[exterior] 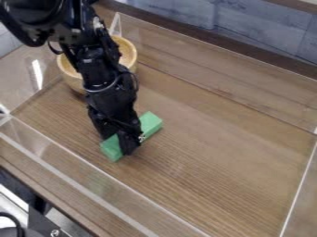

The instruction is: Put green object into wooden bowl

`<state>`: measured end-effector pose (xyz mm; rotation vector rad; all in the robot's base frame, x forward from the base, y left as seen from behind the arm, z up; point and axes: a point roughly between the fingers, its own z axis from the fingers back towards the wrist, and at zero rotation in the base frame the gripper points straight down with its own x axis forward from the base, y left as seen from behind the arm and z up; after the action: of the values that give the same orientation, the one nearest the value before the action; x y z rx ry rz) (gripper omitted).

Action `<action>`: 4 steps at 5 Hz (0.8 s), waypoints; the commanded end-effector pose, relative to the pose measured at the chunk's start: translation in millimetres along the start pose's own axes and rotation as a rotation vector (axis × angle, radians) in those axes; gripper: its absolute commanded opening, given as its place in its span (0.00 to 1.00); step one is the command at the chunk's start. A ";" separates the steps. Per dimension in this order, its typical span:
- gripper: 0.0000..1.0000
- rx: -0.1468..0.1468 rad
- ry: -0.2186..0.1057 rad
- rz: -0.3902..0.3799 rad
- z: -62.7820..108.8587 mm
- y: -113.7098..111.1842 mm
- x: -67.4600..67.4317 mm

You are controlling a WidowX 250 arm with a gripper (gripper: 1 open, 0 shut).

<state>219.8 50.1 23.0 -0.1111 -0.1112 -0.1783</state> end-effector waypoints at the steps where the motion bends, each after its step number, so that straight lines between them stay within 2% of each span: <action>1: 0.00 0.013 -0.038 -0.027 18.6 -6.1 14.7; 3: 0.00 0.007 -0.072 -0.011 54.7 -24.3 22.3; 4: 0.00 0.019 -0.095 0.036 63.8 -28.1 27.0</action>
<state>225.2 23.9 78.4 -0.1197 -0.1506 -0.1321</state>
